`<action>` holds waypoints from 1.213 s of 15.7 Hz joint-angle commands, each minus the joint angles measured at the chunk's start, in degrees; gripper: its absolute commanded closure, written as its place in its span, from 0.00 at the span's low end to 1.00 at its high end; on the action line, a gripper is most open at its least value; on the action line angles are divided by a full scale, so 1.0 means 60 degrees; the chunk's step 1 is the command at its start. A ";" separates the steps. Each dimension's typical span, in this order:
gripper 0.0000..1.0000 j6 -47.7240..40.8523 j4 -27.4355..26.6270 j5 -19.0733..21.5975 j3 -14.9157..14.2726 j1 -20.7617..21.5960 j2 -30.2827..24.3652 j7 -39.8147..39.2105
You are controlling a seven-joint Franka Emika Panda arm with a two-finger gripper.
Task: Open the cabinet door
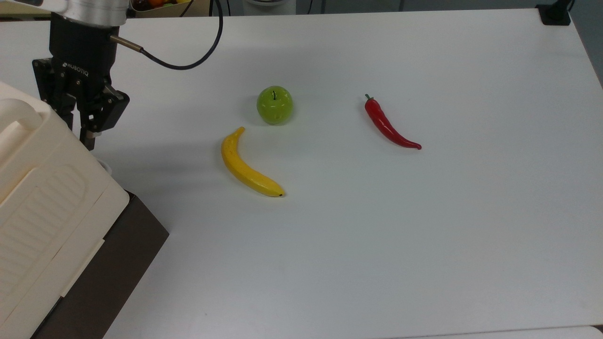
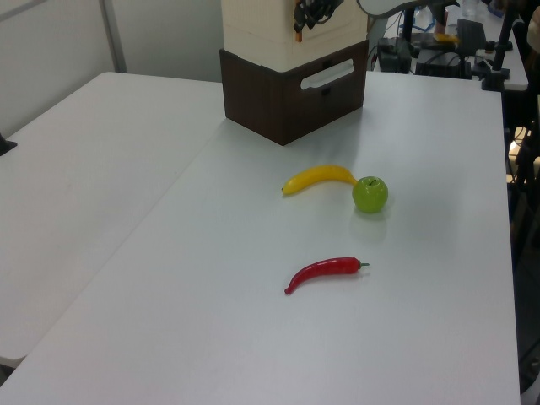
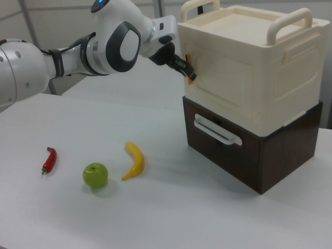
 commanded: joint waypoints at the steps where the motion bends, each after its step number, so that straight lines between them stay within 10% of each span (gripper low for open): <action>1: 0.77 0.0136 0.0102 -0.0216 -0.0104 0.0106 0.0030 0.0244; 19: 0.91 -0.0933 -0.0381 -0.0202 0.0014 0.0325 -0.0702 0.0244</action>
